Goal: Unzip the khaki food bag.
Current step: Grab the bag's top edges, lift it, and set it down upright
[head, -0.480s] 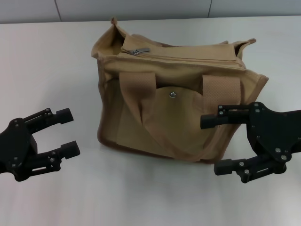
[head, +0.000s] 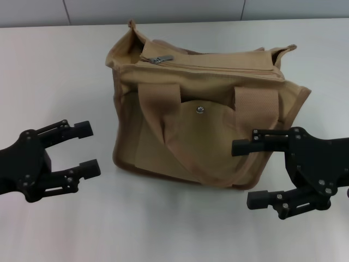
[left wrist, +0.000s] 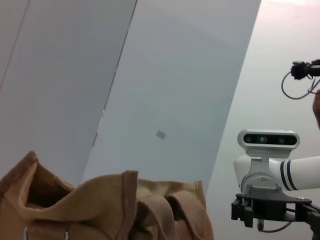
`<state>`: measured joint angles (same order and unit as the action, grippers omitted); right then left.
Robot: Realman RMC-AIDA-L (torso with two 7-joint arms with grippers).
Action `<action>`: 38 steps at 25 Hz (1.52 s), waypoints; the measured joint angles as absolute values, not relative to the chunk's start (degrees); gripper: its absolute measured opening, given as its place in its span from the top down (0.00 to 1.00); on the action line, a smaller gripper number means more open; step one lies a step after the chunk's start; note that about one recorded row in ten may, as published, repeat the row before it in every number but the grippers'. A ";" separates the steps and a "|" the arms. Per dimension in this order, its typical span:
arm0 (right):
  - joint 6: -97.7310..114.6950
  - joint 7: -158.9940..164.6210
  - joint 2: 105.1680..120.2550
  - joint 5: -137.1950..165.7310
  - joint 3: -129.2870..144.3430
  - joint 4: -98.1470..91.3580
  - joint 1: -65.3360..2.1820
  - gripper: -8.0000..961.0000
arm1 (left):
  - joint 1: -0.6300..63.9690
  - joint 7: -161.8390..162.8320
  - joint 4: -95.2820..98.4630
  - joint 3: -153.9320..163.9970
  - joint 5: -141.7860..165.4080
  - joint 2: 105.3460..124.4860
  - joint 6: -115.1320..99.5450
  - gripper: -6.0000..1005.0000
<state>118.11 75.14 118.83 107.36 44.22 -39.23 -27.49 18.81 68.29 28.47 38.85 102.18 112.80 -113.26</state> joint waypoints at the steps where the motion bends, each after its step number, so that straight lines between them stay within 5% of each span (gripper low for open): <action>1: 118.11 75.14 118.83 107.36 44.22 -39.23 -27.49 0.12 | 18.81 68.29 28.47 38.85 102.18 112.80 -113.26 0.16; 7: 117.99 74.92 119.00 107.27 44.11 -39.10 -25.94 0.12 | 19.93 68.29 28.70 38.85 103.20 113.91 -108.11 0.16; 16: 118.14 74.82 119.00 107.46 44.12 -39.11 -23.95 0.12 | 23.00 67.82 28.65 38.75 103.23 118.08 -94.01 0.16; 29: 117.70 74.09 119.00 107.57 44.16 -38.61 -23.42 0.12 | 26.69 67.55 25.47 38.24 101.30 118.63 -86.44 0.19; 35: 116.96 74.09 119.00 107.62 44.40 -38.58 -23.86 0.12 | 26.56 64.79 25.34 38.50 101.27 118.63 -87.65 0.36; 38: 116.77 74.10 119.00 107.63 44.50 -38.58 -23.95 0.12 | 26.50 63.00 25.28 38.45 101.24 118.64 -89.44 0.54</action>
<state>116.77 74.10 119.00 107.63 44.50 -38.58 -23.95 26.50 63.00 25.28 38.45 101.24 118.64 -89.44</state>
